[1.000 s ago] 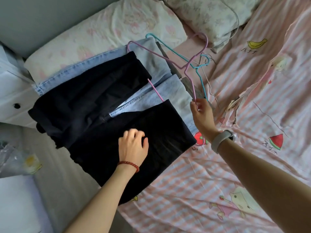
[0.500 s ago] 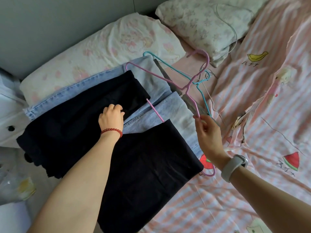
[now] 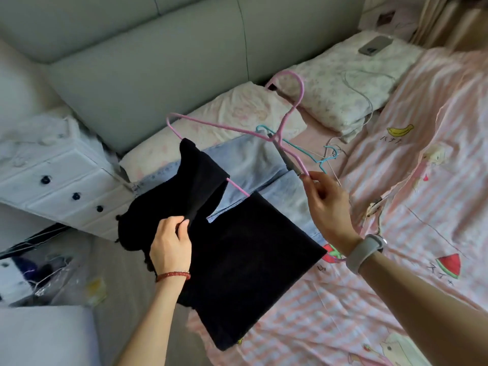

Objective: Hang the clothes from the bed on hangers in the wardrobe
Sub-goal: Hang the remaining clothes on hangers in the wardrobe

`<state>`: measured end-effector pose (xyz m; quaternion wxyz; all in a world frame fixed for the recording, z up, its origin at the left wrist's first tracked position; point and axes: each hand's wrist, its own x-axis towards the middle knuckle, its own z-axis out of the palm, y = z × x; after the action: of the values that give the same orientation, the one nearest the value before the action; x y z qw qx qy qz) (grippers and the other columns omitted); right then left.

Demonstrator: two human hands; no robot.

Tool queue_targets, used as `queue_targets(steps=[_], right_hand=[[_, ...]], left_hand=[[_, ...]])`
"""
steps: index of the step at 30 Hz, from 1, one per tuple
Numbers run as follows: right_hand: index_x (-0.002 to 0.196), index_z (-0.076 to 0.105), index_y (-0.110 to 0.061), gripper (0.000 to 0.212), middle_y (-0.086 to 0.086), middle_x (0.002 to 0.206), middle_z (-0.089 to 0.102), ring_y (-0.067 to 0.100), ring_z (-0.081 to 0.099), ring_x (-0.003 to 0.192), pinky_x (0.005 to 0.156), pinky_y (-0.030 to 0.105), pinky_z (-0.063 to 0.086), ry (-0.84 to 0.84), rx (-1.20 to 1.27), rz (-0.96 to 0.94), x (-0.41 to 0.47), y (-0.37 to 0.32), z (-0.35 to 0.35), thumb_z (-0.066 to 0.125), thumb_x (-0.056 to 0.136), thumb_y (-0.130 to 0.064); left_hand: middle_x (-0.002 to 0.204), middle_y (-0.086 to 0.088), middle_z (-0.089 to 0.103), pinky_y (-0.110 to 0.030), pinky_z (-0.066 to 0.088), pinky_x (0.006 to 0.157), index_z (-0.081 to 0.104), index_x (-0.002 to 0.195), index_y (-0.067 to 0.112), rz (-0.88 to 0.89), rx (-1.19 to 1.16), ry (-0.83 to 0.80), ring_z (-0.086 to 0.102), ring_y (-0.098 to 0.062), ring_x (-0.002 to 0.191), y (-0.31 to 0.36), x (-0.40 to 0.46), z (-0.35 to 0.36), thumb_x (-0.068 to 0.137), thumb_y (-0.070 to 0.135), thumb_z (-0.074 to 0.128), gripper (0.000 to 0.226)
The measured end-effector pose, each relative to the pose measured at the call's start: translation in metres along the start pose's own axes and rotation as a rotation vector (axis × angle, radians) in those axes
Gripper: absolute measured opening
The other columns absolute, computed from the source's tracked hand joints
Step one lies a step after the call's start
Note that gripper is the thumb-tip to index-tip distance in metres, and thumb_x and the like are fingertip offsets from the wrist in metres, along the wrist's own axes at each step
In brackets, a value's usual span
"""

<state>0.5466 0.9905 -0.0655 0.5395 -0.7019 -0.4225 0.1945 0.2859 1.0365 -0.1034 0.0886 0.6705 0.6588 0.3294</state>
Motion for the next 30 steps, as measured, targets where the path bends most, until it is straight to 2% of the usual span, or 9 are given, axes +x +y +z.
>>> queue_targets(steps=[7, 10, 14, 16, 19, 22, 25, 28, 30], right_hand=[[0.096, 0.066, -0.009, 0.021, -0.006, 0.047, 0.043, 0.009, 0.040, 0.043, 0.046, 0.015, 0.031, -0.136, -0.010, -0.373, -0.057, -0.124, -0.040, 0.051, 0.091, -0.023], [0.098, 0.067, -0.007, 0.026, 0.005, 0.054, 0.057, 0.023, 0.048, 0.046, 0.047, 0.034, 0.040, -0.171, -0.036, -0.546, -0.092, -0.164, -0.058, 0.050, 0.090, -0.025], [0.095, 0.069, -0.009, 0.025, 0.001, 0.053, 0.055, 0.025, 0.049, 0.044, 0.044, 0.032, 0.041, -0.169, -0.069, -0.764, -0.156, -0.208, -0.099, 0.051, 0.087, -0.025], [0.090, 0.070, -0.009, 0.020, 0.004, 0.053, 0.059, 0.027, 0.051, 0.043, 0.043, 0.032, 0.042, -0.151, -0.080, -0.857, -0.183, -0.224, -0.122, 0.054, 0.087, -0.022], [0.089, 0.070, -0.010, 0.020, 0.007, 0.057, 0.064, 0.029, 0.056, 0.048, 0.044, 0.031, 0.045, -0.133, -0.124, -0.936, -0.216, -0.241, -0.154, 0.054, 0.087, -0.021], [0.089, 0.071, -0.011, 0.023, 0.007, 0.062, 0.066, 0.029, 0.059, 0.054, 0.046, 0.031, 0.045, -0.150, -0.149, -0.965, -0.242, -0.253, -0.181, 0.052, 0.088, -0.024], [0.089, 0.070, -0.011, 0.026, 0.007, 0.064, 0.066, 0.027, 0.058, 0.055, 0.049, 0.033, 0.045, -0.175, -0.140, -0.950, -0.262, -0.259, -0.203, 0.050, 0.088, -0.028], [0.088, 0.070, -0.011, 0.032, 0.004, 0.057, 0.061, 0.019, 0.045, 0.047, 0.045, 0.029, 0.039, -0.158, -0.136, -0.947, -0.274, -0.258, -0.221, 0.047, 0.089, -0.033], [0.088, 0.070, -0.011, 0.031, 0.005, 0.056, 0.059, 0.017, 0.043, 0.046, 0.045, 0.028, 0.037, -0.158, -0.157, -0.925, -0.281, -0.253, -0.231, 0.047, 0.089, -0.032]], left_hand=[[0.082, -0.017, 0.066, -0.030, 0.041, 0.055, 0.068, 0.085, 0.000, 0.061, 0.063, 0.213, 0.063, -0.036, 0.065, 0.032, -0.072, -0.150, 0.080, 0.000, 0.067, 0.006], [0.087, -0.012, 0.064, -0.034, 0.048, 0.055, 0.067, 0.088, 0.005, -0.004, 0.130, 0.135, 0.062, -0.035, 0.070, 0.034, -0.122, -0.195, 0.083, 0.007, 0.064, 0.006], [0.097, -0.004, 0.056, -0.040, 0.051, 0.065, 0.068, 0.087, 0.011, -0.057, 0.249, 0.016, 0.055, -0.025, 0.089, 0.040, -0.200, -0.251, 0.083, 0.026, 0.066, 0.015], [0.094, -0.006, 0.056, -0.043, 0.052, 0.072, 0.068, 0.084, 0.010, 0.047, 0.213, 0.152, 0.053, -0.026, 0.092, 0.051, -0.228, -0.274, 0.081, 0.028, 0.068, 0.018], [0.107, -0.008, 0.058, -0.041, 0.046, 0.083, 0.065, 0.105, 0.013, 0.300, 0.293, 0.315, 0.047, -0.023, 0.102, 0.083, -0.252, -0.301, 0.084, 0.040, 0.050, 0.037], [0.119, -0.007, 0.058, -0.044, 0.039, 0.093, 0.059, 0.121, 0.020, 0.502, 0.333, 0.231, 0.045, -0.022, 0.113, 0.116, -0.267, -0.307, 0.084, 0.048, 0.041, 0.049], [0.105, -0.001, 0.066, -0.044, 0.042, 0.088, 0.058, 0.122, 0.025, 0.518, 0.342, 0.068, 0.060, -0.022, 0.099, 0.135, -0.284, -0.300, 0.086, 0.054, 0.031, 0.054], [0.072, 0.006, 0.063, -0.028, 0.030, 0.076, 0.068, 0.098, 0.025, 0.545, 0.271, 0.176, 0.061, -0.017, 0.066, 0.140, -0.305, -0.295, 0.086, 0.047, 0.038, 0.039], [0.072, 0.005, 0.062, -0.023, 0.024, 0.070, 0.072, 0.087, 0.022, 0.541, 0.125, 0.264, 0.056, -0.012, 0.065, 0.143, -0.321, -0.294, 0.082, 0.042, 0.047, 0.032]])
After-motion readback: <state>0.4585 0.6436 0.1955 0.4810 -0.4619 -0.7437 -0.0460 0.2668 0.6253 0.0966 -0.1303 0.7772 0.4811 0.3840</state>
